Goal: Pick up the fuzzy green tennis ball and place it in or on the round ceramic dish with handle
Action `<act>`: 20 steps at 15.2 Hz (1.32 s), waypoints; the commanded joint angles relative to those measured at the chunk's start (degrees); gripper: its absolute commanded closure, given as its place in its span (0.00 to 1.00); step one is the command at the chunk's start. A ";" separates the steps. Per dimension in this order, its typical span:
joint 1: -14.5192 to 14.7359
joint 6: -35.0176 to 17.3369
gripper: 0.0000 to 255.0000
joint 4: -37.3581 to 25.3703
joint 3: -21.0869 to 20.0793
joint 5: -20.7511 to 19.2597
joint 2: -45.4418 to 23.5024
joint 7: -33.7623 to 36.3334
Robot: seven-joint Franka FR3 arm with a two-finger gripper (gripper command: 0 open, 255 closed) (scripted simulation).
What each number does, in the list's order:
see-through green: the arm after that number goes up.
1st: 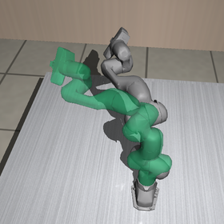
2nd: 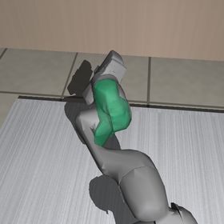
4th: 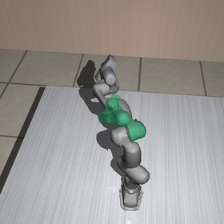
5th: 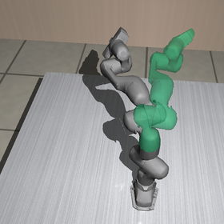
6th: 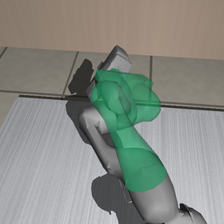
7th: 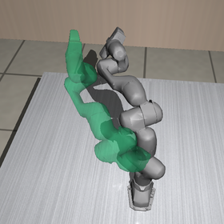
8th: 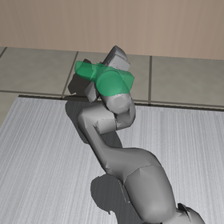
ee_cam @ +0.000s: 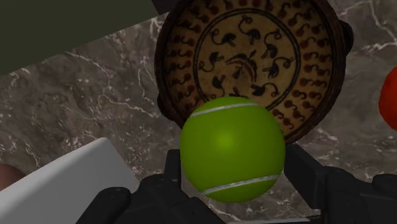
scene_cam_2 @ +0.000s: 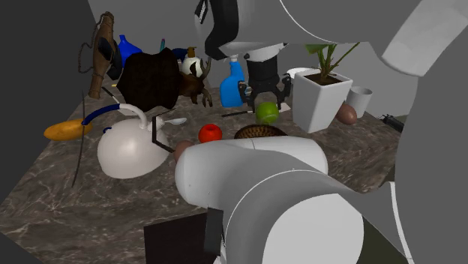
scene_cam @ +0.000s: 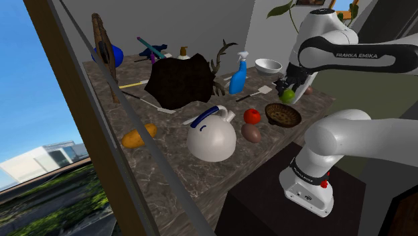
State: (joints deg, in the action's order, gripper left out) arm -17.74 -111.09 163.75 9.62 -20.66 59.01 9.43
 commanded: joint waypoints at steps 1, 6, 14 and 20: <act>0.53 0.05 1.00 5.52 -0.53 0.11 -1.25 0.67; 0.49 0.04 1.00 5.52 -0.57 0.15 -1.25 0.64; 0.93 2.29 0.00 3.93 -1.31 1.06 -0.63 0.50; 1.35 7.89 0.00 -0.84 -3.71 3.67 0.20 -0.21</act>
State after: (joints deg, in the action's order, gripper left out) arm -16.88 -103.42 161.97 6.02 -17.16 59.56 9.30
